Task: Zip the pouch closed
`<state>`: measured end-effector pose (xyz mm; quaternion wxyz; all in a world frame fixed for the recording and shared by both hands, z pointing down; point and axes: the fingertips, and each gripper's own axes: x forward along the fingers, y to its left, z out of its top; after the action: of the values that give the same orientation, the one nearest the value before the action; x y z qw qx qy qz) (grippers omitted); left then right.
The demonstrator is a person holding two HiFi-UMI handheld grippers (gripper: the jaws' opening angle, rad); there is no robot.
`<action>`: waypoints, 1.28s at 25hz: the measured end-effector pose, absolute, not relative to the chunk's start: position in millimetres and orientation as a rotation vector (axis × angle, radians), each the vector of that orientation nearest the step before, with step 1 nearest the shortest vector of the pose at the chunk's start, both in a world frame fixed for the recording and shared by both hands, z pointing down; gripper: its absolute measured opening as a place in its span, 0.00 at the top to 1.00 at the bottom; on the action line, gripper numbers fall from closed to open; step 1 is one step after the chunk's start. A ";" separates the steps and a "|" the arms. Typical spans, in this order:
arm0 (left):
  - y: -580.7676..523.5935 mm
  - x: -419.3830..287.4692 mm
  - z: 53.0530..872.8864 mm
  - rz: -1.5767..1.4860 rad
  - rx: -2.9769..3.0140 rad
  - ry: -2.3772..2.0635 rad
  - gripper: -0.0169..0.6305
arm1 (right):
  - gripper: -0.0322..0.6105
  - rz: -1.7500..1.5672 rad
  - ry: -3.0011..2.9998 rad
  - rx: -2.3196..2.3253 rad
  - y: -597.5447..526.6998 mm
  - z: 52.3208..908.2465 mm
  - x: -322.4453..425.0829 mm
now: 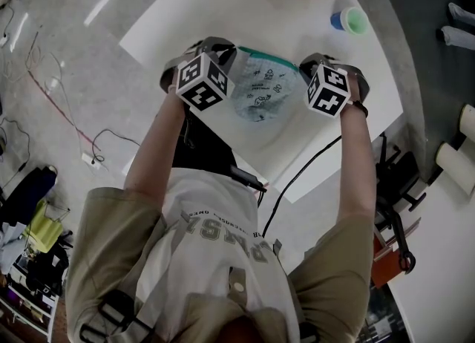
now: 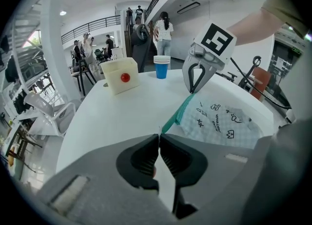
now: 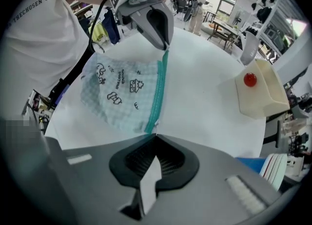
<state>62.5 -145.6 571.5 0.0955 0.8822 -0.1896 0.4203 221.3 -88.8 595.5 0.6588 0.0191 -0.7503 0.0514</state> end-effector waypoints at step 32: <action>-141.8 59.5 589.1 1.264 2.606 -0.516 0.84 | 0.93 0.147 -1.748 0.172 -91.7 601.1 224.2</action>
<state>59.5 -141.8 589.1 0.0995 0.8814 -0.1745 0.4275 224.2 -91.7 601.1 0.6361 0.0754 -0.7652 0.0645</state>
